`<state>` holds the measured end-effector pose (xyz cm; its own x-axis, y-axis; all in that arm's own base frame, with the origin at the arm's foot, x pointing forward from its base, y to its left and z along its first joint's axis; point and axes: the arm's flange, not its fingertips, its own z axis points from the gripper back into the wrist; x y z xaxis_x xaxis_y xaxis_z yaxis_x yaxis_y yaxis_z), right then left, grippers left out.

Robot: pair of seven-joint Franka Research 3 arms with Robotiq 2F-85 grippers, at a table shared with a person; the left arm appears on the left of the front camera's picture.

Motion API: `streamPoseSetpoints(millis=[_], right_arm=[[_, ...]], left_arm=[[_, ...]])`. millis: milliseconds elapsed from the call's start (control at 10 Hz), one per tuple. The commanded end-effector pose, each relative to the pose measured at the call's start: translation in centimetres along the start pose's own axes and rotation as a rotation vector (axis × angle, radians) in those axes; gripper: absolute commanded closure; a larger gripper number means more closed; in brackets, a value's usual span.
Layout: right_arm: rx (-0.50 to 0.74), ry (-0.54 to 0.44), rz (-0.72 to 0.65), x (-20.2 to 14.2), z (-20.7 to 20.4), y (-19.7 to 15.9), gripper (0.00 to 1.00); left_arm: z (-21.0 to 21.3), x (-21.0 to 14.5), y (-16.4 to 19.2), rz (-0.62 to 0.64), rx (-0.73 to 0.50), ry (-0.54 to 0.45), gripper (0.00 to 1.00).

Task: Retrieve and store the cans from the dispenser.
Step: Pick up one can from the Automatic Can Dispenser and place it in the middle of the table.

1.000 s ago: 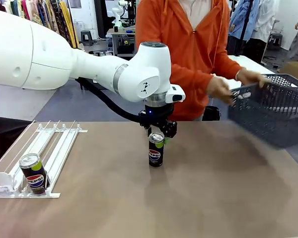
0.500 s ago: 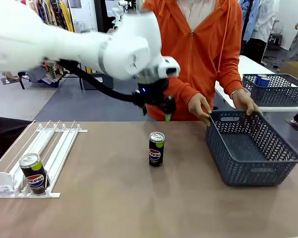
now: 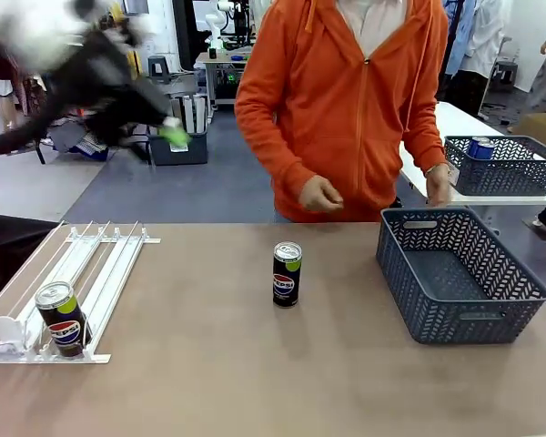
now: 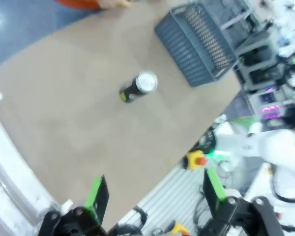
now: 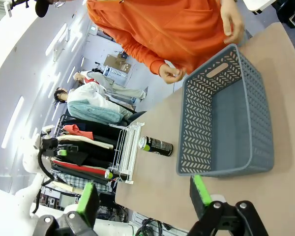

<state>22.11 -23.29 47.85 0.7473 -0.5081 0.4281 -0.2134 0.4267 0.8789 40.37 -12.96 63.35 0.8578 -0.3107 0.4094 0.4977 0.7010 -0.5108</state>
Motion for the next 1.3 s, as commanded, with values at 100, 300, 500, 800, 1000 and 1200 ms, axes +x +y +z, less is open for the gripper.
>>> streamPoseSetpoints(millis=[100, 300, 500, 800, 1000, 1200], right_arm=[[0.02, -0.019, 0.025, 0.3, -0.1, 0.1, 0.0], [0.02, -0.019, 0.025, 0.3, -0.1, 0.1, 0.0], [0.02, -0.019, 0.025, 0.3, -0.1, 0.1, 0.0], [0.02, -0.019, 0.025, 0.3, -0.1, 0.1, 0.0], [0.02, -0.019, 0.025, 0.3, -0.1, 0.1, 0.0], [0.02, -0.019, 0.025, 0.3, -0.1, 0.1, 0.0]], left_arm=[[6.4, -7.4, 10.8, 0.238, -0.159, -0.161, 0.0], [8.8, -12.3, 17.7, 0.353, -0.308, -0.207, 0.0], [8.6, -15.4, 21.6, 0.408, -0.413, -0.285, 0.0], [10.0, -16.2, 21.4, 0.428, -0.34, -0.251, 0.0], [10.0, -16.2, 21.4, 0.428, -0.34, -0.251, 0.0], [10.0, -16.2, 21.4, 0.428, -0.34, -0.251, 0.0]])
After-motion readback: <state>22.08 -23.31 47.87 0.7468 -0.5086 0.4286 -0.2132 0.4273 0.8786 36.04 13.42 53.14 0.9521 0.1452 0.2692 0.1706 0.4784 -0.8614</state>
